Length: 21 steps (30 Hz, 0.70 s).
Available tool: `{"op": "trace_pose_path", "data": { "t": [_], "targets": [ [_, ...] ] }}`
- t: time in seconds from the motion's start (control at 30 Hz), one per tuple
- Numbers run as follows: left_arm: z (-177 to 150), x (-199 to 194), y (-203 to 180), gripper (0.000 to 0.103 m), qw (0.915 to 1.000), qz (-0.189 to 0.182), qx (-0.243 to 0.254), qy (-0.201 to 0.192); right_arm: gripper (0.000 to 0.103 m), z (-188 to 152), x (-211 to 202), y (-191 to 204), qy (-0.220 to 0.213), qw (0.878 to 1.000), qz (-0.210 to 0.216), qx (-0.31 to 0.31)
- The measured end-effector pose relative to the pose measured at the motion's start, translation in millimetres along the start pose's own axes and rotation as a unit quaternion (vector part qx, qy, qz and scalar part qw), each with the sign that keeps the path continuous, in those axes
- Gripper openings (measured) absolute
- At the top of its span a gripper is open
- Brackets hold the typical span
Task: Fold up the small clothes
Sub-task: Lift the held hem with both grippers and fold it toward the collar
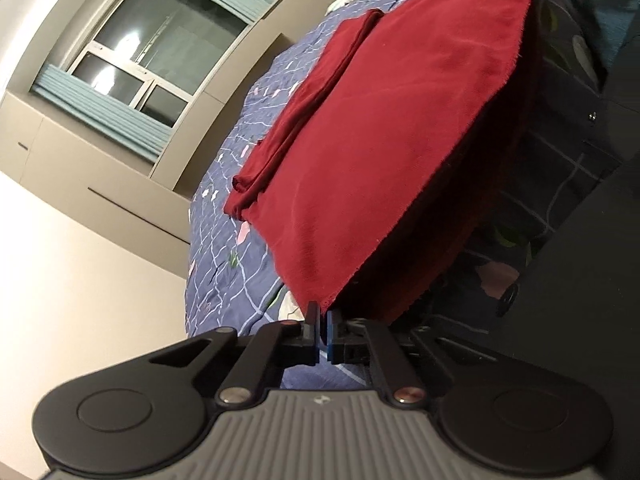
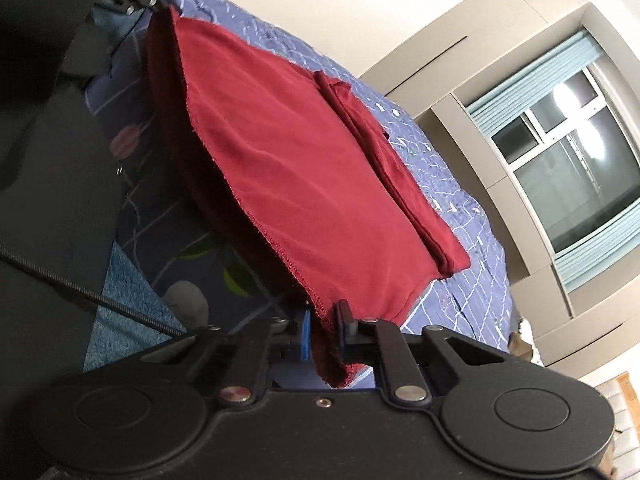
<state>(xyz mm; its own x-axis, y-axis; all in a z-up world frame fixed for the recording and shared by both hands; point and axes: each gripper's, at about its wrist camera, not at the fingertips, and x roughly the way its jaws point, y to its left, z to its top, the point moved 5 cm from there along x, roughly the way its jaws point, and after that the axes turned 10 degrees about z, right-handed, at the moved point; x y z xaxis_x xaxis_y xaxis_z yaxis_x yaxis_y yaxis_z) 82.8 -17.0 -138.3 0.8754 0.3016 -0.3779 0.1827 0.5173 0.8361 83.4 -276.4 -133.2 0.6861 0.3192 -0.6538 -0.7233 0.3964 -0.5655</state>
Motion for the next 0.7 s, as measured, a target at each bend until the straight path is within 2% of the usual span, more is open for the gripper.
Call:
{"op": "trace_pose_path", "data": {
  "t": [0.2, 0.27, 0.3, 0.37, 0.57, 0.7],
  "targets": [
    [0, 4, 6, 0.002, 0.9995, -0.023, 0.020, -0.009, 0.011, 2, -3, -11, -0.010, 1.000, 0.014, 0.021],
    [-4, -1, -2, 0.014, 0.9983, -0.045, 0.035, -0.013, 0.011, 0, -1, -9, -0.007, 1.000, 0.018, 0.021],
    [-5, -1, -4, 0.030, 0.9980, -0.045, 0.041, -0.016, 0.011, -1, 0, -9, -0.005, 1.000, 0.020, 0.022],
    [-8, 0, -6, 0.051, 0.9974, -0.044, 0.053, -0.022, 0.012, -3, 2, -7, -0.002, 0.999, 0.022, 0.026],
    [-15, 4, -6, 0.069, 0.9929, -0.033, 0.100, -0.055, 0.013, -4, 4, -7, 0.001, 0.999, 0.023, 0.031],
    [-15, 5, -12, 0.073, 0.9869, -0.046, 0.133, -0.078, 0.013, -4, 3, -5, 0.003, 0.999, 0.023, 0.027]
  ]
}}
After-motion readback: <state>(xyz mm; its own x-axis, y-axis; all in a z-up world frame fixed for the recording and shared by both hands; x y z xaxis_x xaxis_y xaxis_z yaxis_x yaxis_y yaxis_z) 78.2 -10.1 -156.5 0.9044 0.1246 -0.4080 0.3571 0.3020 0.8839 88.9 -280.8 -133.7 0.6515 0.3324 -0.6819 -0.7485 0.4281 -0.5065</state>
